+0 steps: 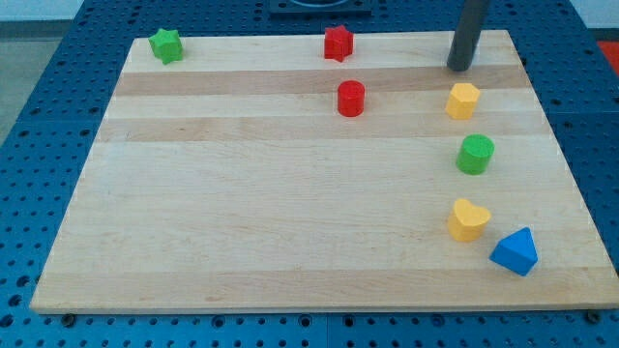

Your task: Move your arm diagonally to the green circle

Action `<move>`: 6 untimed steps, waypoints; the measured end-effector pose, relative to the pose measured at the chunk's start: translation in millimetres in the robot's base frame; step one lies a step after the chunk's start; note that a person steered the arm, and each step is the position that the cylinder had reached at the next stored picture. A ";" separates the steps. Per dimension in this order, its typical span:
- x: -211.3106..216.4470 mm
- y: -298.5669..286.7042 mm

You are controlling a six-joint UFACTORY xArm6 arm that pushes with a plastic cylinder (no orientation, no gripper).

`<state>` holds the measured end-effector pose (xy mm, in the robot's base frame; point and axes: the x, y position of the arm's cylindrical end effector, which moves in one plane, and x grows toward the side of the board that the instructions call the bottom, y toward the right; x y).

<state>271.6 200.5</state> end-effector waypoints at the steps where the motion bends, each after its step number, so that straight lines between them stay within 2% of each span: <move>1: 0.5 -1.7; 6: 73.8 -69.9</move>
